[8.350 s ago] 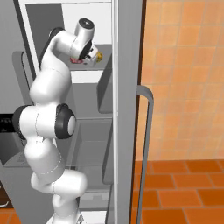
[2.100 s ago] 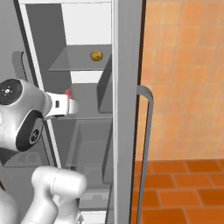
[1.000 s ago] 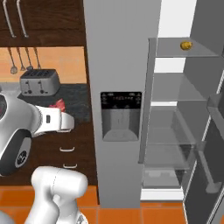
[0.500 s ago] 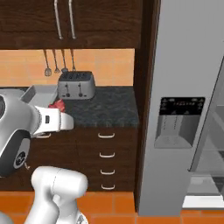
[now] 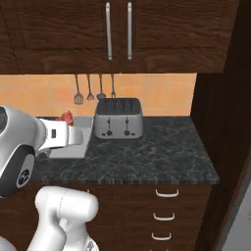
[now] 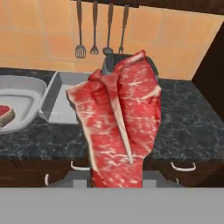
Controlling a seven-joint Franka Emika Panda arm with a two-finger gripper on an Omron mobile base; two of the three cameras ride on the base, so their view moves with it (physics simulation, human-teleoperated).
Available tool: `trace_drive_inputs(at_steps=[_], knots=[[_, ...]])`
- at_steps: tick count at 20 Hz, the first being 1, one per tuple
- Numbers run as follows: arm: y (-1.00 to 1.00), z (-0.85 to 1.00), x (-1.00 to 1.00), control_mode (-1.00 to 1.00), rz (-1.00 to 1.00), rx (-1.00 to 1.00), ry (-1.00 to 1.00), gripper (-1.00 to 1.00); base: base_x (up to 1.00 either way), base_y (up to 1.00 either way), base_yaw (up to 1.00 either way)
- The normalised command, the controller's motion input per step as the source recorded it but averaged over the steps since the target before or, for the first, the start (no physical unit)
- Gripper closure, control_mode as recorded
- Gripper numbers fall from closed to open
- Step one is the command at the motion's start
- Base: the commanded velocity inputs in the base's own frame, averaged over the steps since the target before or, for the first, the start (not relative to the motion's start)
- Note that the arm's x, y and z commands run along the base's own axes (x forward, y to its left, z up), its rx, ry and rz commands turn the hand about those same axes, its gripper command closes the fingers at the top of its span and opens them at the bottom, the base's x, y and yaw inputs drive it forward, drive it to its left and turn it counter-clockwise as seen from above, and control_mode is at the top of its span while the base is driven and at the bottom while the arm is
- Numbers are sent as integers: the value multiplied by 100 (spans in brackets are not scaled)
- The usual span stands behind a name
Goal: Place one squash and one steak in each tupperware on the nearby counter, to pack two identical lunches.
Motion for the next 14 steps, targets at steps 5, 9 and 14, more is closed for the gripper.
trace_drive_inputs(at_steps=[5,9,14], knots=[[0,0,0,100,0,0,0,100,60,100,-2],[72,-42,51,-100,-1,-15,16,100,13,25,-1],[76,-83,96,-100,0,-5,35,100,0,0,0]])
